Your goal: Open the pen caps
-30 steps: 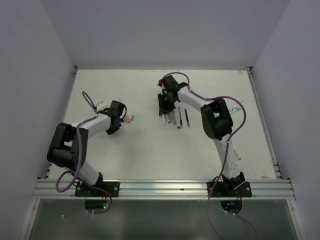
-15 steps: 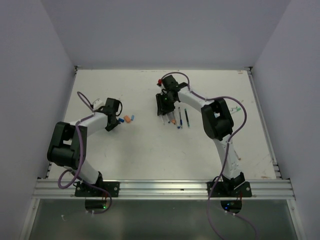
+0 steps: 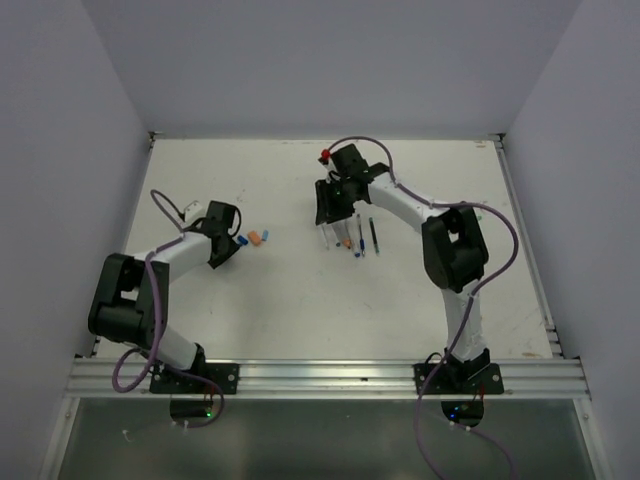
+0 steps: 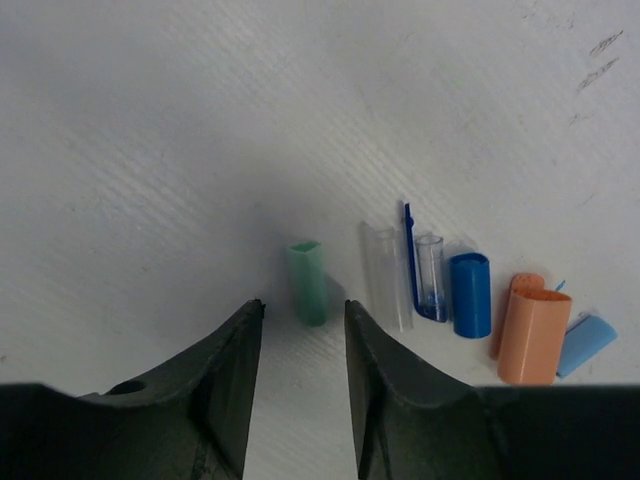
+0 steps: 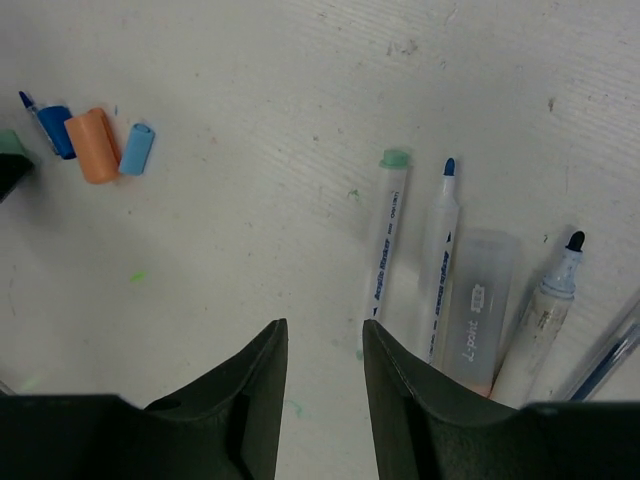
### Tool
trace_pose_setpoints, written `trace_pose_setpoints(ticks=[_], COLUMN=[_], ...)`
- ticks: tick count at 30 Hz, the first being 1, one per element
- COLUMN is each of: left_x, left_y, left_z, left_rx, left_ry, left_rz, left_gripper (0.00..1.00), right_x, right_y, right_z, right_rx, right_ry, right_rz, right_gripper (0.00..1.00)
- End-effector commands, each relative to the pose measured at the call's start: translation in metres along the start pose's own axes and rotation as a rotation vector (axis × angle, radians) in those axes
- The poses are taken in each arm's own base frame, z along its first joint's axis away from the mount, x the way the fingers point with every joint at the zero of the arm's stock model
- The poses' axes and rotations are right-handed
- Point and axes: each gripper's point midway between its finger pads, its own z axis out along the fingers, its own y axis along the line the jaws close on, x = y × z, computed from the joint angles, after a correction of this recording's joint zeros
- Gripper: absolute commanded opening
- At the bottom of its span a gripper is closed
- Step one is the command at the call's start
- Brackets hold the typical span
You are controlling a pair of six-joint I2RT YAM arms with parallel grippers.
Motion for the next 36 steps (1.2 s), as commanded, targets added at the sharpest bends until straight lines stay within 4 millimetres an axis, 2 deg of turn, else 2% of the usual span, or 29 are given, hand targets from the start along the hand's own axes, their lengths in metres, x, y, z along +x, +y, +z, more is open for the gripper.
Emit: trace_pose_setpoints(ticks=[1,3,4,6,9,10,12,13,15,16,18,19,20,24,29,33,36], left_x=[-0.004,-0.002,-0.007,-0.005,-0.009,-0.012,-0.012,-0.013,-0.009,-0.011,-0.003,-0.003,0.007,0.027,0.050,0.066,0.068], left_y=[0.005,0.010,0.008,0.008,-0.003,-0.007,-0.018,-0.024,-0.042,-0.050,-0.067,-0.075,-0.083,-0.103,-0.113,-0.105,-0.103], left_z=[-0.014,-0.019,-0.028,-0.035,-0.051,-0.057,-0.067,-0.074,-0.087,-0.096,-0.112,-0.121,-0.130,-0.158,-0.168,-0.159,-0.156], left_rx=[0.046,0.065,0.097,0.136,0.229,0.259,0.315,0.351,0.449,0.493,0.576,0.608,0.652,0.792,0.899,0.899,0.897], left_ry=[-0.016,-0.022,-0.044,-0.043,-0.054,-0.061,-0.058,-0.062,-0.053,-0.061,-0.052,-0.054,-0.028,0.005,0.064,0.101,0.095], left_rz=[0.001,0.007,0.004,0.021,0.042,0.048,0.089,0.107,0.161,0.178,0.231,0.258,0.292,0.353,0.408,0.425,0.441], left_gripper=[0.46,0.52,0.58,0.63,0.65,0.66,0.66,0.67,0.69,0.71,0.75,0.79,0.79,0.81,0.81,0.81,0.81], right_x=[-0.027,-0.031,-0.035,-0.039,-0.041,-0.035,-0.031,-0.021,-0.014,-0.004,0.002,0.007,0.010,0.022,0.034,0.041,0.050], right_y=[0.019,0.013,0.004,-0.008,-0.049,-0.072,-0.097,-0.120,-0.141,-0.161,-0.178,-0.193,-0.201,-0.246,-0.284,-0.302,-0.316], right_z=[-0.045,-0.058,-0.070,-0.081,-0.096,-0.099,-0.107,-0.109,-0.118,-0.120,-0.131,-0.137,-0.142,-0.170,-0.189,-0.194,-0.194], right_rx=[-0.049,-0.035,-0.023,0.002,0.097,0.136,0.187,0.223,0.266,0.305,0.351,0.378,0.402,0.527,0.677,0.755,0.793], right_ry=[-0.119,-0.142,-0.167,-0.190,-0.219,-0.209,-0.225,-0.216,-0.232,-0.225,-0.248,-0.256,-0.264,-0.304,-0.286,-0.276,-0.261], right_rz=[-0.012,0.013,0.032,0.069,0.150,0.203,0.287,0.346,0.417,0.463,0.515,0.547,0.564,0.646,0.681,0.713,0.743], right_gripper=[0.40,0.41,0.41,0.41,0.42,0.42,0.42,0.43,0.43,0.43,0.44,0.46,0.47,0.48,0.48,0.47,0.47])
